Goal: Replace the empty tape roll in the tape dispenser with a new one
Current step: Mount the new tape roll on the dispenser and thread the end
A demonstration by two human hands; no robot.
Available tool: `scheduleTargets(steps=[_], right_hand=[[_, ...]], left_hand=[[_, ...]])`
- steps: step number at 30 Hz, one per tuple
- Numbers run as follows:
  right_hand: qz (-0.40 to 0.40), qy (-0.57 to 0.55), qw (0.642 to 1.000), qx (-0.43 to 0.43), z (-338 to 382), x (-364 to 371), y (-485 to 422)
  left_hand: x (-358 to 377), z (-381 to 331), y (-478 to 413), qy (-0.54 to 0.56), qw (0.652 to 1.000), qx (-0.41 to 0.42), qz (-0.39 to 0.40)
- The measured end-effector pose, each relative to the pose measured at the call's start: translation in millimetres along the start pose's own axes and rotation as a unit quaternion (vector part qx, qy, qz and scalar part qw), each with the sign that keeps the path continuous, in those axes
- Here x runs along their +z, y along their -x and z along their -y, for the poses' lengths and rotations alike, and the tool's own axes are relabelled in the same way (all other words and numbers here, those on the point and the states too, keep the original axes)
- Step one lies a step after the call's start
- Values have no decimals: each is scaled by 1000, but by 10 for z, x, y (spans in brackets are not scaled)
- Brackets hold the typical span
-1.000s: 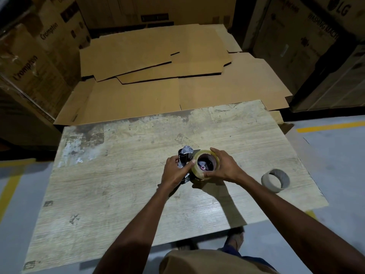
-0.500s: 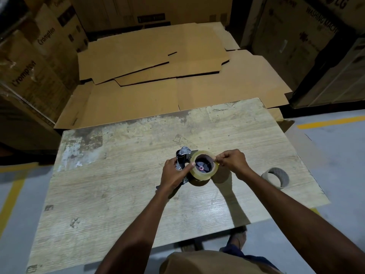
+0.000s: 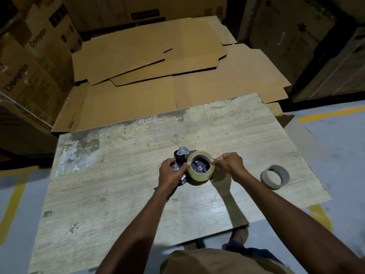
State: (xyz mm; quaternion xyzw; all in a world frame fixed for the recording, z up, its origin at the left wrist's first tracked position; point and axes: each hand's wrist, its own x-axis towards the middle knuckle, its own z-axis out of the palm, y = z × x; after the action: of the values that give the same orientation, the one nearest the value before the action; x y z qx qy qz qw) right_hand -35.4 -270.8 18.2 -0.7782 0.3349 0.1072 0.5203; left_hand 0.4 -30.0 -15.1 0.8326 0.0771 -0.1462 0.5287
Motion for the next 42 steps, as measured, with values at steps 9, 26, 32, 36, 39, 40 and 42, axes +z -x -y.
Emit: scheduleTargets(steps=[9, 26, 32, 36, 39, 40, 42], right_hand=[[38, 41, 998, -17, 76, -77, -62], [12, 65, 997, -41, -165, 39, -89], [3, 97, 994, -51, -227, 47, -118], [-18, 143, 988, -54, -226, 73, -119], [-12, 151, 988, -41, -171, 76, -83], [-2, 138, 989, -46, -148, 69, -59], [15, 119, 991, -57, -131, 67, -4]], left_hand=[[27, 95, -24, 3, 1000, 0, -1], [134, 23, -89, -83, 995, -30, -38], [150, -36, -73, -108, 992, -41, -51], [146, -72, -41, -117, 991, -37, -54], [125, -63, 1, -112, 992, -31, -44], [106, -63, 18, -100, 994, -18, -36], [41, -63, 45, -65, 998, 1, -12]])
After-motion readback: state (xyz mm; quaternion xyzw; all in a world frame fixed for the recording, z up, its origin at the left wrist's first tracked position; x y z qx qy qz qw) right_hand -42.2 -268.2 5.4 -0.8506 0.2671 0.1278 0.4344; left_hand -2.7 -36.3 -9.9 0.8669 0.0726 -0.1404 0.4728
